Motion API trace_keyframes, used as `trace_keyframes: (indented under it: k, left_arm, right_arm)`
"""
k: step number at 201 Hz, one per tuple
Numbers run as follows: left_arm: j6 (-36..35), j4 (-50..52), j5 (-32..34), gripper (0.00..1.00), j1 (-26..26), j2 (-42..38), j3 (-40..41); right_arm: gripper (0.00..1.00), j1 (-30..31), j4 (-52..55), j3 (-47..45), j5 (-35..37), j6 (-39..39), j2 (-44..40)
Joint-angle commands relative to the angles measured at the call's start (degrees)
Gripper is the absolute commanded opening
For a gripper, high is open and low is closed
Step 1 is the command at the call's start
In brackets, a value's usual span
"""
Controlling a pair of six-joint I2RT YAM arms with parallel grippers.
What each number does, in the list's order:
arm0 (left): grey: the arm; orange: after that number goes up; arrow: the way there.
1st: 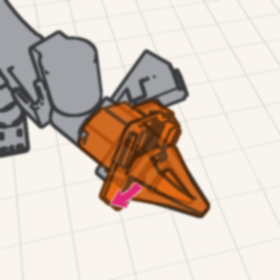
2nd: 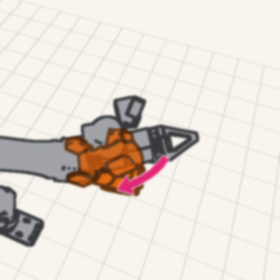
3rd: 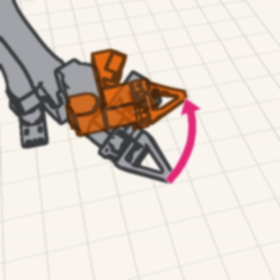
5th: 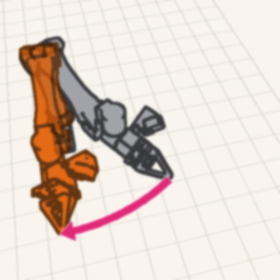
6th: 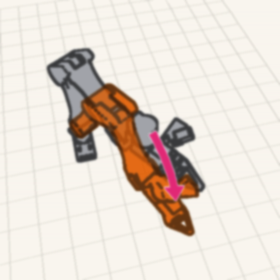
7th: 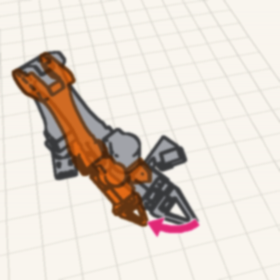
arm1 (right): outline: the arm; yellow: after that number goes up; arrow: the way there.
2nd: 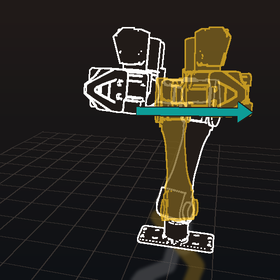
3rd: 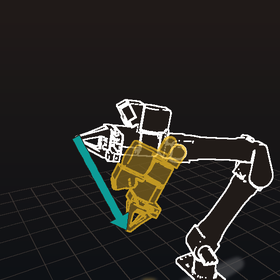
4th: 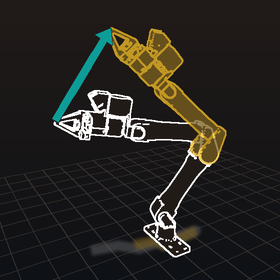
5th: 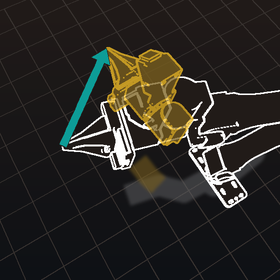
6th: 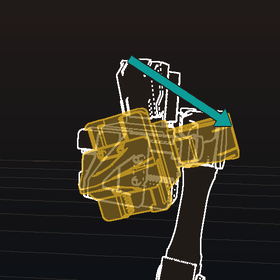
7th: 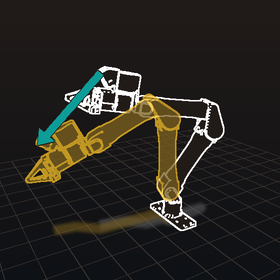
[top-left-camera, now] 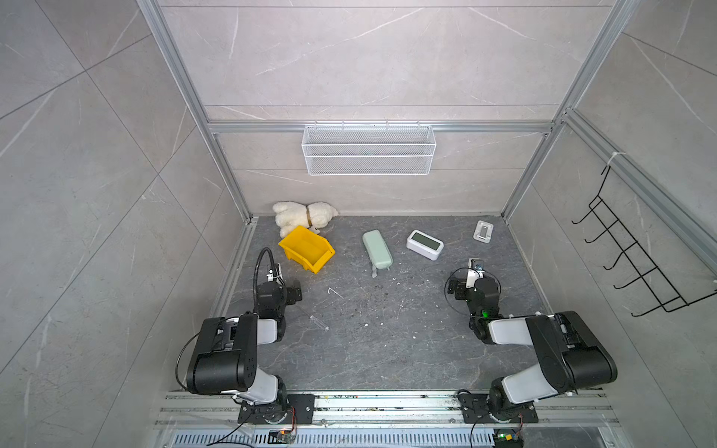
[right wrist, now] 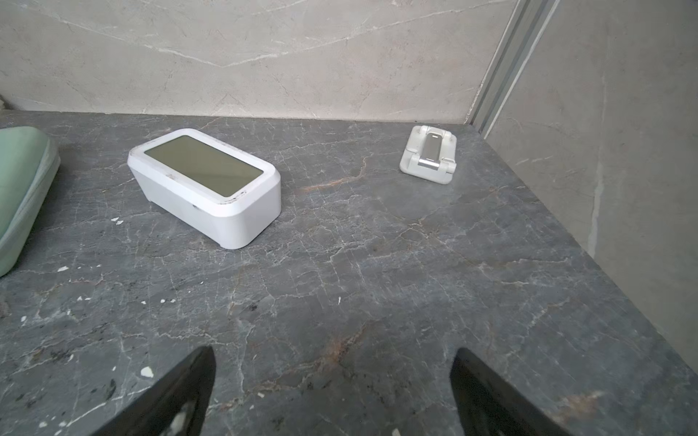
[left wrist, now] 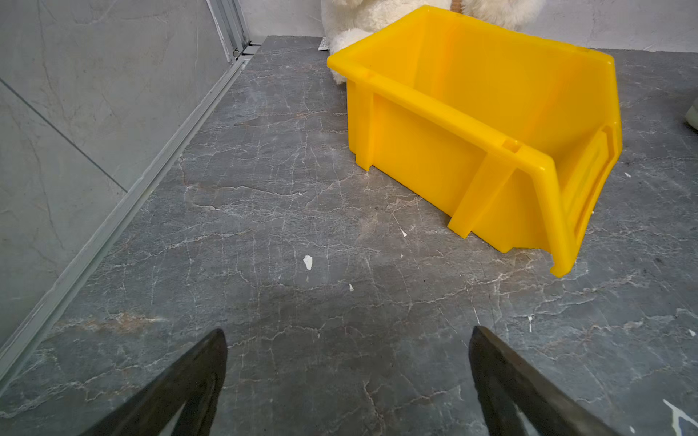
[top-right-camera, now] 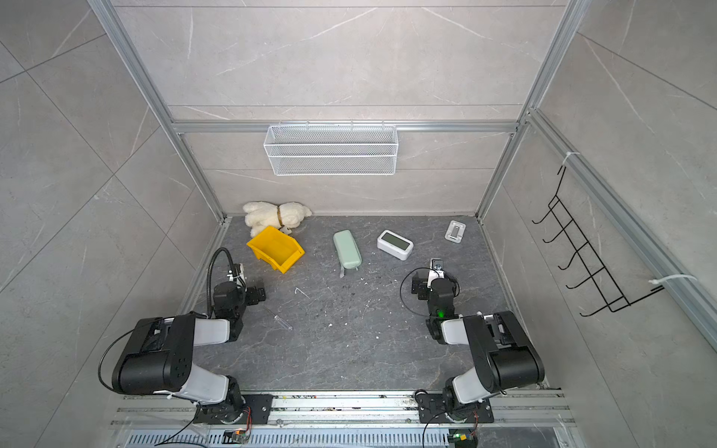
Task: Put the screwdriver in the bin
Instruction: Pick up the screwdriver from the middle-left of the table.
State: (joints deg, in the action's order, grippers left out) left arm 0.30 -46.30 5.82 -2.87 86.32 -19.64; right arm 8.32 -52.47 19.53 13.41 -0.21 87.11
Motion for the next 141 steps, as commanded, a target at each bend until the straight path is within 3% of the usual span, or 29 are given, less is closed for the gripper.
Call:
trace_keyframes:
  k: [1, 141]
  left_arm:
    - [0.97, -2.25, -0.29, 1.00, -0.14, -0.28, -1.00]
    - [0.99, -2.50, 0.04, 1.00, -0.12, -0.37, -0.80]
  right_arm:
    - [0.99, -0.13, 0.88, 0.60, -0.75, -0.56, 0.07]
    - [0.99, -0.16, 0.58, 0.36, -0.71, -0.52, -0.16]
